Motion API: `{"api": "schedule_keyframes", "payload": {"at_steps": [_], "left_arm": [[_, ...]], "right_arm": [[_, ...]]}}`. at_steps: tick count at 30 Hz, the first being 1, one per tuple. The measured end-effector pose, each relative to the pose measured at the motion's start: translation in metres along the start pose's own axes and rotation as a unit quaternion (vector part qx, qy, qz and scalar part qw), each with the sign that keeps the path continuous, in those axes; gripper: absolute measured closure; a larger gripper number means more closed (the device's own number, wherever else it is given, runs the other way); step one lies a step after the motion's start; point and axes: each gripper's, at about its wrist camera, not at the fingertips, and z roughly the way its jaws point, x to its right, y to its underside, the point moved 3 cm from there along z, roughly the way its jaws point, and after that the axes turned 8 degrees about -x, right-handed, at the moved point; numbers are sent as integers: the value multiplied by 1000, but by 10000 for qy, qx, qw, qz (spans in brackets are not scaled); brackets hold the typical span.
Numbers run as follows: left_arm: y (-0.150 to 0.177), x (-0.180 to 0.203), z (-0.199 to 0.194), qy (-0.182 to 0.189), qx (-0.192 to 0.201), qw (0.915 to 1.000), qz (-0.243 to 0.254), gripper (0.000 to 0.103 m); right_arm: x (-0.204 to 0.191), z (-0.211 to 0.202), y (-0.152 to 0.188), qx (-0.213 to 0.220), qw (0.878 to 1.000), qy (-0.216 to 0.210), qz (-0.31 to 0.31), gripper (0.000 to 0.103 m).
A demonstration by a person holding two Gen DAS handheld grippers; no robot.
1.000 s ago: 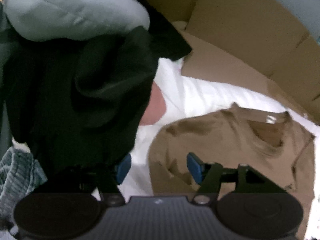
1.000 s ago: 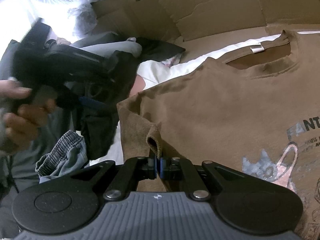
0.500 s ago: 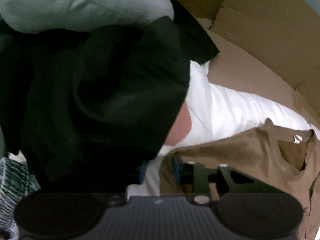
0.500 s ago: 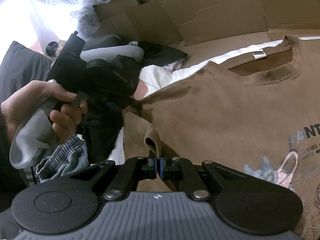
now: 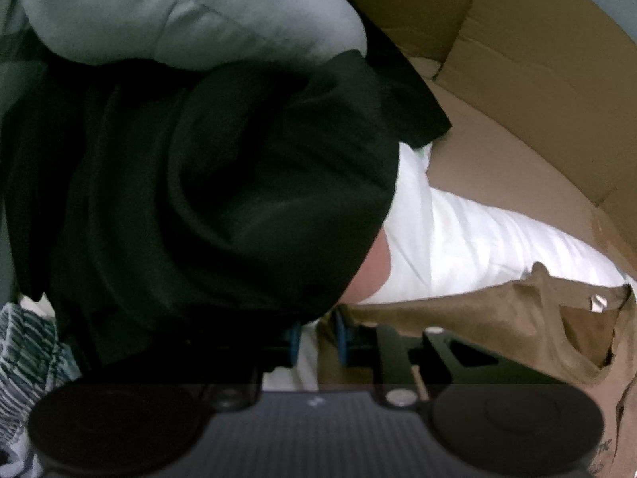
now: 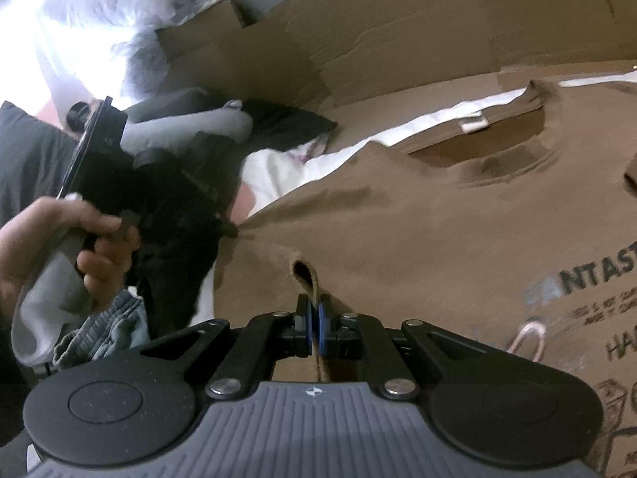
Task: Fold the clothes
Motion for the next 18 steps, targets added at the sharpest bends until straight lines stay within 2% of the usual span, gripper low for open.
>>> {"api": "schedule_keyframes", "payload": {"at_steps": [6, 9, 14, 18], "left_arm": [[6, -5, -13, 152, 37, 9997, -182, 79], [14, -3, -27, 236, 135, 9996, -32, 74], [12, -4, -28, 266, 122, 9995, 83, 74], [10, 9, -22, 218, 63, 9997, 39, 76]], "right_arm": [[12, 7, 3, -237, 9996, 46, 117, 101], [16, 11, 5, -326, 9992, 32, 209, 98], [19, 16, 6, -375, 9989, 46, 270, 77], [22, 19, 5, -406, 9988, 143, 243, 77]]}}
